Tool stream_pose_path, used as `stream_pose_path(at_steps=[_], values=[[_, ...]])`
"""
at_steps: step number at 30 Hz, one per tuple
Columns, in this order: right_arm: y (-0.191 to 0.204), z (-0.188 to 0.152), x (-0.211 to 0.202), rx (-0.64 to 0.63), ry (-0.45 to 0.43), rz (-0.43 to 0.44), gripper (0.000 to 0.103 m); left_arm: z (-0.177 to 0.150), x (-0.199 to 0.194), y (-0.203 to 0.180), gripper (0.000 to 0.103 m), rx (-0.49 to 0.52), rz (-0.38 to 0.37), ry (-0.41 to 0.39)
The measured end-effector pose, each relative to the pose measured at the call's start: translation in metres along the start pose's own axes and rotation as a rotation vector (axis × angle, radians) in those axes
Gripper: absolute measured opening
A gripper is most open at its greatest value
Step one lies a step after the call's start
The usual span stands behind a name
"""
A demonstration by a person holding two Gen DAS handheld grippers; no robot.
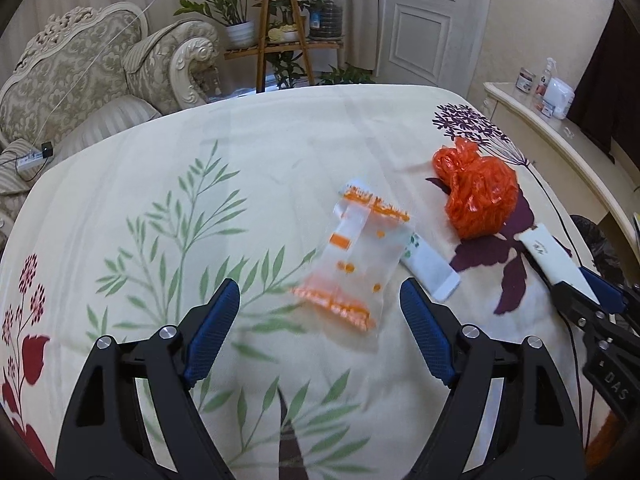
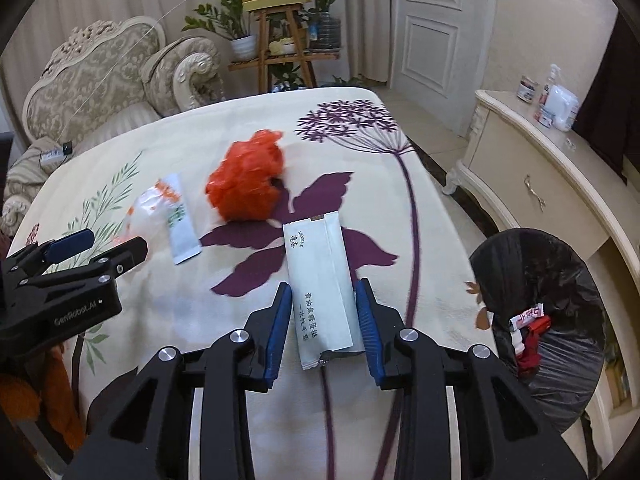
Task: Collect trash
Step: 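Grasp the clear orange-printed bag with the left tool, then carry both over the bin, open right tool while left tool releases the bag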
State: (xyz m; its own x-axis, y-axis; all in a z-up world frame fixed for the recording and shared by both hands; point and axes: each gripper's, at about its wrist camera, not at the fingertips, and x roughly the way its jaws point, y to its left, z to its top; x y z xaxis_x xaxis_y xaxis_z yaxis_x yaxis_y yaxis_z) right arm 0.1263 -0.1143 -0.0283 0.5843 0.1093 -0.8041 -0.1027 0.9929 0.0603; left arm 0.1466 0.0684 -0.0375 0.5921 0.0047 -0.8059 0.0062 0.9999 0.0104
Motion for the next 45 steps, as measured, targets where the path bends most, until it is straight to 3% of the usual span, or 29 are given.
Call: stream_pose_path(at_steps=[1,6,14,33,45], values=[[-0.002,0.000,0.000,0.004,0.000,0.003,0.034,0.002,0.003,0.000,0.080,0.003,-0.009,0.011],[-0.005,0.001,0.001,0.014,-0.001,0.015,0.034,0.005,0.010,-0.003,0.055,0.035,-0.043,0.024],[-0.005,0.001,0.001,0.018,-0.001,0.017,0.034,-0.002,0.006,-0.005,0.044,0.059,-0.050,0.004],[-0.009,-0.021,-0.024,0.029,-0.036,0.014,0.034,-0.037,-0.030,-0.017,0.039,0.031,-0.034,-0.020],[-0.043,-0.035,-0.053,0.085,-0.083,-0.032,0.034,-0.046,-0.057,-0.061,0.039,0.072,-0.086,-0.067]])
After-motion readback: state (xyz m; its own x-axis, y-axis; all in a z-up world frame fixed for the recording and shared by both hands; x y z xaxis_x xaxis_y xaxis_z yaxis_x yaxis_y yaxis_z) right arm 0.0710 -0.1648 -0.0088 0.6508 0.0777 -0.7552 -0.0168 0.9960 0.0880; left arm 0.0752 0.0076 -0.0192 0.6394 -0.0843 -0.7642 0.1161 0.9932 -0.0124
